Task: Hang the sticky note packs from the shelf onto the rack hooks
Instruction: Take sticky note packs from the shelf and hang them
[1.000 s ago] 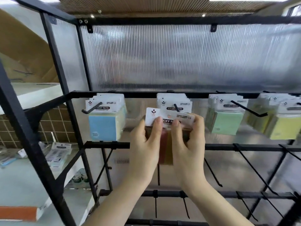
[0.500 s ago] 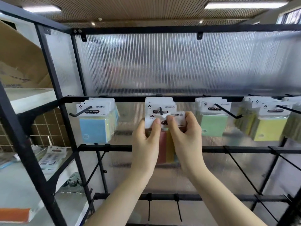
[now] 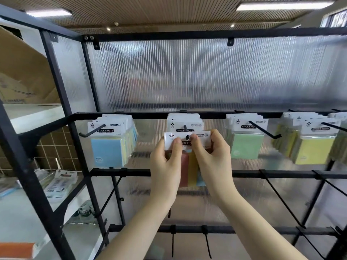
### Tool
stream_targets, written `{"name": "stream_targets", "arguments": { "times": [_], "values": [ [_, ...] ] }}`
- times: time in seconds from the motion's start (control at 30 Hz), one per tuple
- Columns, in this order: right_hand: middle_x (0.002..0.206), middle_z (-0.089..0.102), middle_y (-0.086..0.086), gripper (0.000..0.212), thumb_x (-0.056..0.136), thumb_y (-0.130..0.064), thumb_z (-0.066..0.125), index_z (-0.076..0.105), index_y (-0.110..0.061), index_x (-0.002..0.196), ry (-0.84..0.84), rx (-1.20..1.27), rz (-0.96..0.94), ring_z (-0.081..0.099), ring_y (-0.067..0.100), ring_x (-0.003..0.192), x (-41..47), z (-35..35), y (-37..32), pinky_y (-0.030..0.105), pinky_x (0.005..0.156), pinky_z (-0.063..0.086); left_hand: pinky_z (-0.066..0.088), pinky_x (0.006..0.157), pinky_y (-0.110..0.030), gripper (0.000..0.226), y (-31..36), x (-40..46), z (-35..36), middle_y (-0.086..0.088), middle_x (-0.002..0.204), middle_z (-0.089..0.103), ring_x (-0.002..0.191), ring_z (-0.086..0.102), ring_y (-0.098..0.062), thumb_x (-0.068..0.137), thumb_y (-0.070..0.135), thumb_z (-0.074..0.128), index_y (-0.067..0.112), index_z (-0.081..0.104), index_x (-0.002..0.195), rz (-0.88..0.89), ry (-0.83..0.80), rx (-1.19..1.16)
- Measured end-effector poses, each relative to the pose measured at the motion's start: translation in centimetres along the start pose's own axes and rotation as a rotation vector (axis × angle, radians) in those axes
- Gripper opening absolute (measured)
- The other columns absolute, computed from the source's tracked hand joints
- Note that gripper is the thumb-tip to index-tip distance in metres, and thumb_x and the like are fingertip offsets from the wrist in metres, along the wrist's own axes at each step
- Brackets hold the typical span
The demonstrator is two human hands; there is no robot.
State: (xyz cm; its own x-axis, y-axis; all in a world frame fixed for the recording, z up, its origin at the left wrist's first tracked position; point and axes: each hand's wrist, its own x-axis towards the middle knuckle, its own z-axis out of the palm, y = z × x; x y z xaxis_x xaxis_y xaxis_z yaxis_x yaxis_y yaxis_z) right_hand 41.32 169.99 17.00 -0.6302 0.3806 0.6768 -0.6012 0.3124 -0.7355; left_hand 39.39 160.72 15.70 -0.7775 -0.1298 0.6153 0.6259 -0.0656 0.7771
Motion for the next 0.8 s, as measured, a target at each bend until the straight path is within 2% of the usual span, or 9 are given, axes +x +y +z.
{"name": "stream_targets", "arguments": {
  "times": [0.07, 0.13, 0.2, 0.3, 0.43, 0.53, 0.6, 0.7, 0.8],
  "values": [
    [0.060, 0.052, -0.016, 0.022, 0.092, -0.019, 0.062, 0.048, -0.018, 0.074, -0.010, -0.028, 0.024, 0.046, 0.002, 0.057, 0.1, 0.1, 0.3, 0.021, 0.057, 0.038, 0.040, 0.059, -0.005, 0.016, -0.5, 0.2, 0.0, 0.015, 0.070, 0.064, 0.064, 0.056, 0.005, 0.095, 0.022, 0.056, 0.022, 0.057, 0.079, 0.003, 0.013, 0.039],
    [0.082, 0.061, -0.013, 0.009, 0.091, -0.021, 0.062, 0.053, -0.019, 0.092, -0.013, -0.057, 0.066, 0.058, 0.009, 0.076, 0.2, 0.2, 0.9, 0.029, 0.069, 0.047, 0.042, 0.064, -0.007, 0.010, -1.3, 0.4, 0.0, 0.009, 0.081, 0.063, 0.072, 0.058, 0.001, 0.093, 0.024, 0.059, 0.015, 0.055, 0.090, 0.005, 0.031, 0.083],
    [0.102, 0.058, -0.002, 0.021, 0.090, -0.020, 0.064, 0.050, -0.019, 0.105, 0.019, -0.106, 0.081, 0.056, 0.013, 0.095, 0.4, 0.1, 1.8, 0.029, 0.085, 0.047, 0.043, 0.076, -0.009, 0.019, -2.3, 0.7, -0.3, 0.006, 0.096, 0.060, 0.088, 0.057, -0.003, 0.089, 0.023, 0.063, 0.015, 0.052, 0.102, 0.022, 0.089, 0.152],
    [0.111, 0.050, -0.002, 0.035, 0.088, -0.020, 0.067, 0.046, -0.018, 0.116, 0.027, -0.207, 0.087, 0.048, 0.011, 0.105, 0.8, -0.4, 3.2, 0.019, 0.091, 0.040, 0.041, 0.088, -0.012, 0.026, -4.1, 1.1, -1.2, 0.009, 0.098, 0.055, 0.096, 0.055, -0.008, 0.085, 0.019, 0.069, 0.017, 0.052, 0.105, 0.032, 0.129, 0.252],
    [0.115, 0.052, -0.002, 0.044, 0.086, -0.029, 0.069, 0.047, -0.015, 0.122, -0.089, -0.258, 0.208, 0.050, 0.012, 0.108, 1.2, -1.0, 5.5, 0.015, 0.087, 0.040, 0.047, 0.089, -0.023, 0.030, -6.5, 1.3, -2.0, 0.005, 0.099, 0.063, 0.096, 0.060, -0.011, 0.083, 0.026, 0.070, 0.012, 0.059, 0.107, -0.070, 0.042, 0.279],
    [0.105, 0.055, -0.010, 0.036, 0.085, -0.036, 0.067, 0.046, -0.024, 0.113, -0.138, -0.222, 0.266, 0.055, 0.010, 0.102, 1.4, -0.8, 6.5, 0.011, 0.077, 0.041, 0.047, 0.082, -0.013, 0.032, -7.4, 1.5, -2.0, 0.007, 0.097, 0.065, 0.092, 0.062, -0.006, 0.085, 0.033, 0.067, 0.011, 0.061, 0.108, -0.104, 0.002, 0.275],
    [0.101, 0.055, -0.014, 0.035, 0.085, -0.039, 0.065, 0.045, -0.027, 0.110, -0.149, -0.207, 0.267, 0.056, 0.009, 0.100, 1.7, -0.7, 6.8, 0.016, 0.079, 0.045, 0.044, 0.074, -0.004, 0.032, -7.7, 1.9, -1.9, 0.008, 0.096, 0.065, 0.089, 0.061, 0.000, 0.086, 0.034, 0.066, 0.010, 0.061, 0.108, -0.120, -0.001, 0.281],
    [0.104, 0.057, -0.006, 0.034, 0.086, -0.040, 0.065, 0.045, -0.025, 0.109, -0.167, -0.208, 0.287, 0.058, 0.013, 0.100, 2.3, -0.5, 7.2, 0.032, 0.085, 0.052, 0.042, 0.071, -0.002, 0.033, -7.8, 2.6, -1.7, 0.005, 0.095, 0.065, 0.087, 0.059, 0.001, 0.087, 0.035, 0.065, 0.009, 0.060, 0.107, -0.135, -0.005, 0.307],
    [0.102, 0.059, -0.004, 0.034, 0.085, -0.044, 0.064, 0.047, -0.024, 0.106, -0.186, -0.219, 0.314, 0.059, 0.014, 0.098, 2.4, -0.5, 7.6, 0.033, 0.084, 0.053, 0.041, 0.069, -0.001, 0.030, -7.8, 2.7, -1.5, 0.008, 0.091, 0.063, 0.080, 0.059, 0.006, 0.088, 0.034, 0.064, 0.010, 0.059, 0.104, -0.136, 0.009, 0.319]
  ]
}}
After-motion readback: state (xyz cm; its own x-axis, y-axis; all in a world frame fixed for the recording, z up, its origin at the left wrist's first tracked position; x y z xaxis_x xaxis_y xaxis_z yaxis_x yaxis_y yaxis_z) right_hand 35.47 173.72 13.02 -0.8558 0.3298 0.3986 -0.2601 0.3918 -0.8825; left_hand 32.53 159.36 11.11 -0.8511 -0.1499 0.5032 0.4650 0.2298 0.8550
